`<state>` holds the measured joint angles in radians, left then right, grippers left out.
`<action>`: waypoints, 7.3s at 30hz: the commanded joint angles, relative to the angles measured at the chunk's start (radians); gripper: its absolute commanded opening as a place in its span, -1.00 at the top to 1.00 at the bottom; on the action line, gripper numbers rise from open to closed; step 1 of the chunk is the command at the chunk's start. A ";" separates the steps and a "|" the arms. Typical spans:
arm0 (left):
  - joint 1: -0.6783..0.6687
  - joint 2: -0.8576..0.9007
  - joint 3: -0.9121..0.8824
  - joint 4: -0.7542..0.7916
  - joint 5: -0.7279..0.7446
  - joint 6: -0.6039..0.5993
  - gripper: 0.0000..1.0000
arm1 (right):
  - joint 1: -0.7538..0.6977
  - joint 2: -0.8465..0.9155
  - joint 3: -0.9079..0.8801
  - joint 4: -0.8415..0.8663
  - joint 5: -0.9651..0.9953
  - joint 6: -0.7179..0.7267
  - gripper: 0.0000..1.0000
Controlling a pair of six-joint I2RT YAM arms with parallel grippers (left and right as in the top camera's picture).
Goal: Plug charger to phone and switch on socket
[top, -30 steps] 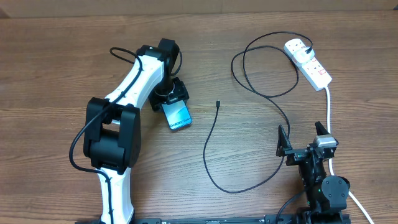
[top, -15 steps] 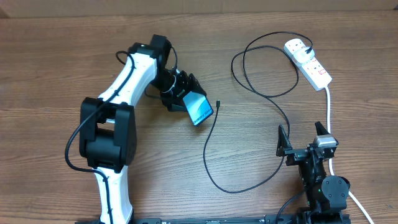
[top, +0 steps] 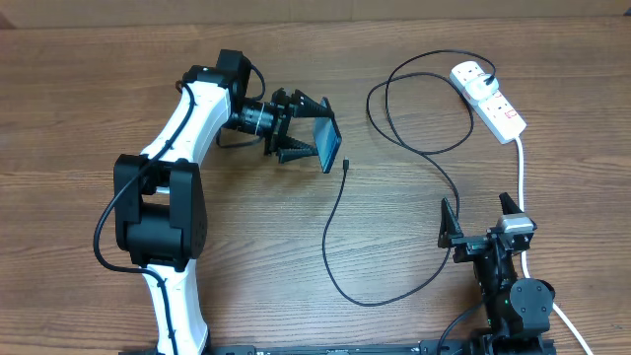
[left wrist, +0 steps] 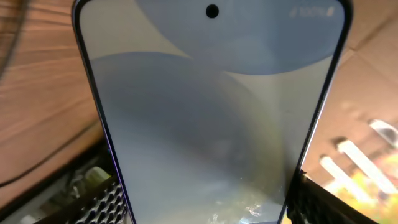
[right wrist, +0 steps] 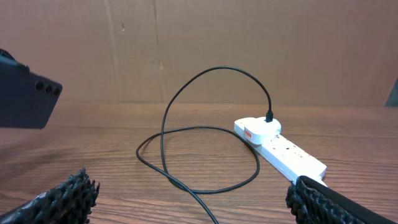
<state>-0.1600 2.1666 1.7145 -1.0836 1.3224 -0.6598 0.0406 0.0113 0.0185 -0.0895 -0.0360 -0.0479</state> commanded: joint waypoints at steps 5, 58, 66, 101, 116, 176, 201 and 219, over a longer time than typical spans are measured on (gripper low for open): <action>0.039 0.003 0.031 0.007 0.241 -0.055 -0.47 | -0.001 -0.007 -0.010 0.005 0.009 0.006 -0.99; 0.093 0.003 0.031 0.022 0.168 -0.130 -0.49 | 0.526 1.268 1.385 -0.827 -0.040 0.524 -0.99; 0.093 0.003 0.031 0.021 0.163 -0.131 -0.47 | 0.693 1.456 1.512 -0.779 0.296 0.623 -0.99; 0.068 0.003 0.031 0.052 0.129 -0.178 -0.49 | 0.745 1.651 1.485 -0.629 0.389 0.750 -0.02; 0.058 0.003 0.031 0.052 0.138 -0.129 -0.47 | 0.743 1.654 1.480 -0.664 0.375 0.724 0.10; 0.053 0.003 0.031 0.052 0.134 -0.125 -0.49 | 0.742 1.695 1.481 -0.618 0.420 0.642 0.70; 0.056 -0.062 0.031 0.175 -0.022 0.365 -1.00 | 0.602 1.638 1.542 -0.725 0.452 0.756 0.93; 0.029 -0.413 0.031 0.321 -0.537 -0.506 -0.77 | 0.312 1.573 1.540 -0.491 -0.325 1.507 0.93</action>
<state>-0.1101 1.7283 1.7466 -0.7616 0.8379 -0.8097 0.3531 1.6222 1.5120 -0.6151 -0.2565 1.2228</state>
